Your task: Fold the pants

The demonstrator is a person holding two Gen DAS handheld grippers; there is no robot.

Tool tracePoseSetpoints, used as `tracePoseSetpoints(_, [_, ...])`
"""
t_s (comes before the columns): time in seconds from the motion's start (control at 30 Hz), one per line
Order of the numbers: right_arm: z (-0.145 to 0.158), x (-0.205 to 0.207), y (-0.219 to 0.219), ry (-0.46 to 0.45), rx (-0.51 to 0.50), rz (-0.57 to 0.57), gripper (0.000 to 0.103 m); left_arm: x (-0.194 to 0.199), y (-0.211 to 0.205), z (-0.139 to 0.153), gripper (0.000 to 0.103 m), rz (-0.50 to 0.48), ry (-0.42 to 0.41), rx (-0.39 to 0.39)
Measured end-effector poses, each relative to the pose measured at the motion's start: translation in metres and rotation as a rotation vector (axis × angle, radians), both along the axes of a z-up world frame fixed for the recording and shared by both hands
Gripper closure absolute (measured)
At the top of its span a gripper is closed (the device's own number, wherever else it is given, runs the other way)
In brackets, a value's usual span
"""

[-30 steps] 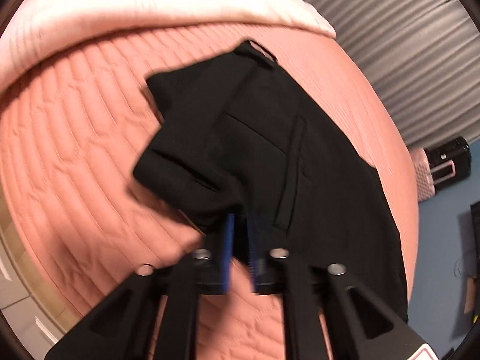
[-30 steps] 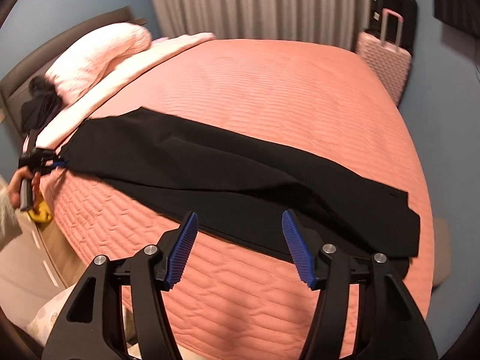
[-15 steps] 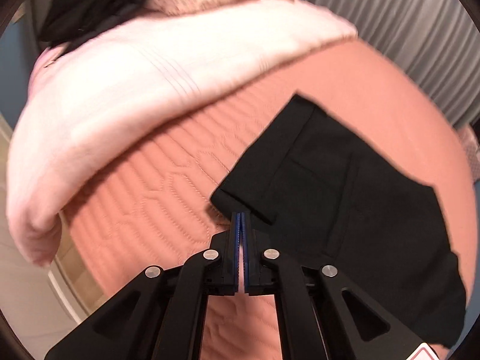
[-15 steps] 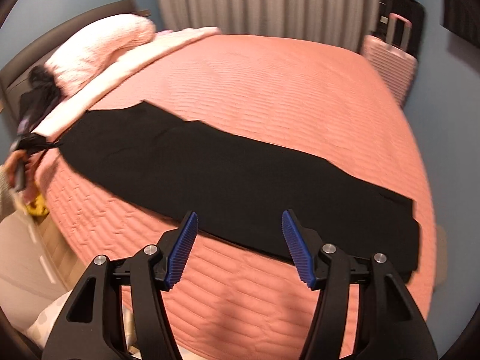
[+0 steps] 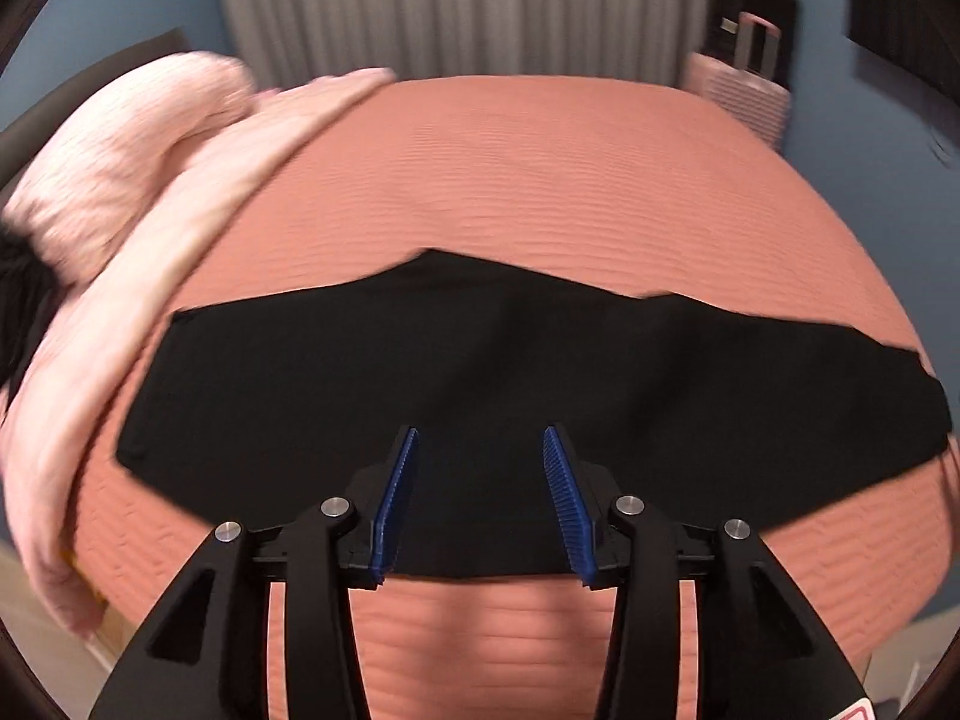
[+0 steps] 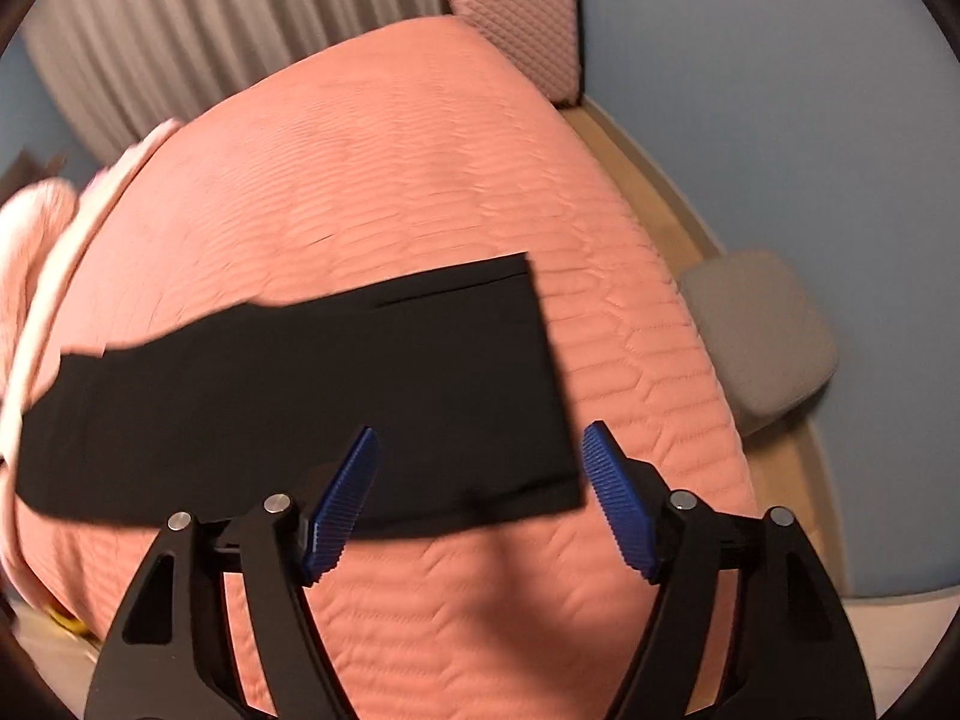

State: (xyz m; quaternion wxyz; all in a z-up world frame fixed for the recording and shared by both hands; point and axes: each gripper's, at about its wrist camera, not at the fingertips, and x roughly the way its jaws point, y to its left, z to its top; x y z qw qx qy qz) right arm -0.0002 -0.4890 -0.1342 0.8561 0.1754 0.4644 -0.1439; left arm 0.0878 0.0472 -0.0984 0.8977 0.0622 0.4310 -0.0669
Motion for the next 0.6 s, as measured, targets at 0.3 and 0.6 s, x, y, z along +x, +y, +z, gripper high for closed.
tracePoseSetpoints(0.3, [0.008, 0.037, 0.011, -0.012, -0.031, 0.159, 0.099, -0.016, -0.107, -0.013, 0.061, -0.165, 0.04, 0.038])
tracePoseSetpoints(0.6, [-0.044, -0.002, 0.002, 0.155, -0.06, 0.193, 0.096, -0.013, -0.099, -0.019, 0.057, -0.126, 0.076, 0.038])
